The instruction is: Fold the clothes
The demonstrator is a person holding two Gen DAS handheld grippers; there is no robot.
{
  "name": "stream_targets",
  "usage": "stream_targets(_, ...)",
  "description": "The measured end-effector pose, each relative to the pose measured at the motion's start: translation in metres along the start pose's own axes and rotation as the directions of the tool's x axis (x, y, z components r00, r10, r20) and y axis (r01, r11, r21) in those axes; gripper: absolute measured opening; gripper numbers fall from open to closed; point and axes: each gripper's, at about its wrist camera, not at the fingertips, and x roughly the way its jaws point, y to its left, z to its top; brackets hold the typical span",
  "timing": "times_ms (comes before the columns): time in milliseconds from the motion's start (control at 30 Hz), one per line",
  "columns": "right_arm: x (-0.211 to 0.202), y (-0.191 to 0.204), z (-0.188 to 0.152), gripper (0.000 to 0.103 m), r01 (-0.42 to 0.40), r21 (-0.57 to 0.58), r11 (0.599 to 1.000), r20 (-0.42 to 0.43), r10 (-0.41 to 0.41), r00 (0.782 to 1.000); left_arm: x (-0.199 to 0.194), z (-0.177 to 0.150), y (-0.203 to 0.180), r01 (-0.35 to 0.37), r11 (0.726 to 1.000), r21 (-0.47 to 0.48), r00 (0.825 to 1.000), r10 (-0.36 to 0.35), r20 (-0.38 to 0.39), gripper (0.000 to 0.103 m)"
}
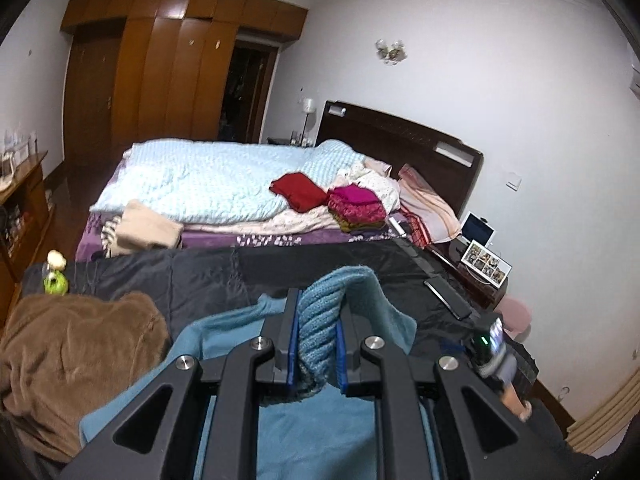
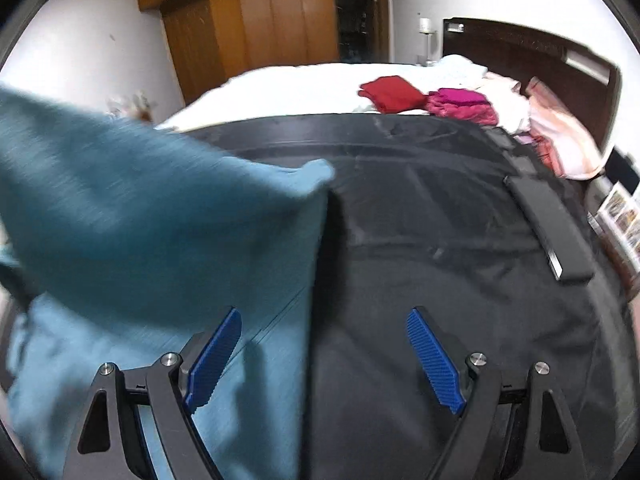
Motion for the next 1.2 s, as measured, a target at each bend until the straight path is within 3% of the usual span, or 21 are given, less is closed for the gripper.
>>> stream_targets(100,0.03,0.002,0.026,0.087,0.099,-0.024,0.995,-0.025,-0.1,0.995,0.004,-0.01,0.013,-0.007,1.0,-0.025,1.0,0.006,-0.019,0.016)
stream_targets(200,0.052,0.001,0.053,0.087,0.126,0.011,0.992,-0.034,-0.126,0.991,0.01,-0.018,0.029,-0.014,0.998,-0.06,0.999,0.012,-0.036,0.016)
stream_targets(433,0.089,0.018,0.1,0.087,0.078,0.048,0.996,-0.014,-0.078,0.997,0.028,-0.034,0.069,-0.027,0.988,-0.149,0.996,0.014,-0.09,0.016)
stream_targets(533,0.11,0.033,0.109,0.087,0.045,0.006,0.999,-0.045,-0.044,0.998,0.036,-0.041,0.082,-0.023,0.985,-0.171,0.993,0.003,-0.114,0.016)
stream_targets(633,0.123,0.046,0.108,0.087,0.069,-0.064,0.996,-0.074,-0.074,0.995,0.039,-0.045,0.088,-0.028,0.983,-0.18,0.992,0.005,-0.127,0.016)
stream_targets(733,0.104,0.045,0.103,0.087,0.111,-0.097,0.989,-0.019,-0.113,0.993,0.045,-0.049,0.095,-0.037,0.98,-0.193,0.99,0.009,-0.143,0.017)
stream_targets(867,0.054,0.031,0.09,0.087,0.044,-0.104,0.994,0.038,-0.041,0.998,0.055,-0.054,0.105,-0.043,0.975,-0.219,0.986,0.006,-0.166,0.017)
stream_targets(1000,0.01,0.039,0.059,0.087,-0.019,-0.214,0.977,0.027,0.025,0.999,0.062,-0.058,0.105,-0.033,0.974,-0.225,0.984,-0.008,-0.178,0.017)
stream_targets(1100,0.0,0.054,0.039,0.087,0.076,-0.291,0.954,0.019,-0.074,0.997,0.066,-0.061,0.101,-0.026,0.975,-0.221,0.982,-0.016,-0.187,0.017)
stream_targets(1200,0.011,0.056,0.037,0.087,0.13,-0.264,0.956,-0.013,-0.138,0.99,0.069,-0.063,0.096,-0.027,0.976,-0.216,0.981,-0.016,-0.193,0.017)
